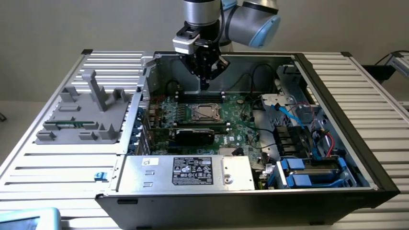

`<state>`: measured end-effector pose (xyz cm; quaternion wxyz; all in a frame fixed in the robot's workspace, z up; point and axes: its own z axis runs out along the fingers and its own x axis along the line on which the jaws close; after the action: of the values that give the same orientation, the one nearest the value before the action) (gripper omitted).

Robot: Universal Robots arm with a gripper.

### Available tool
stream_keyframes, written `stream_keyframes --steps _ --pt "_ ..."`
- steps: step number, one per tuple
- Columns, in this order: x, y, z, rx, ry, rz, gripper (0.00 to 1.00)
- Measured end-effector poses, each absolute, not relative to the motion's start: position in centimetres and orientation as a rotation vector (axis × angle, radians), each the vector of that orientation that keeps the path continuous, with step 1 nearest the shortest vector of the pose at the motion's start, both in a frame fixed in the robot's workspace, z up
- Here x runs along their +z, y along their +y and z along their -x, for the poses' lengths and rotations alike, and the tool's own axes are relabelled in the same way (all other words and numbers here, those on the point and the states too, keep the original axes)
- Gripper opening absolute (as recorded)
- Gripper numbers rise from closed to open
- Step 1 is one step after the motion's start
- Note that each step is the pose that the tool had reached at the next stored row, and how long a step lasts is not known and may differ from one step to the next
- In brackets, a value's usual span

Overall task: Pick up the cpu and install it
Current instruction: 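Install the second cpu locking lever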

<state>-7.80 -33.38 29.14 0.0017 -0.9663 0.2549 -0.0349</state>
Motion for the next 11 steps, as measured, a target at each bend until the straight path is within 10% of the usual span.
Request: stream_keyframes --steps 11 --pt "29.1 -34.3 9.1 -0.105 0.798 3.022 0.11"
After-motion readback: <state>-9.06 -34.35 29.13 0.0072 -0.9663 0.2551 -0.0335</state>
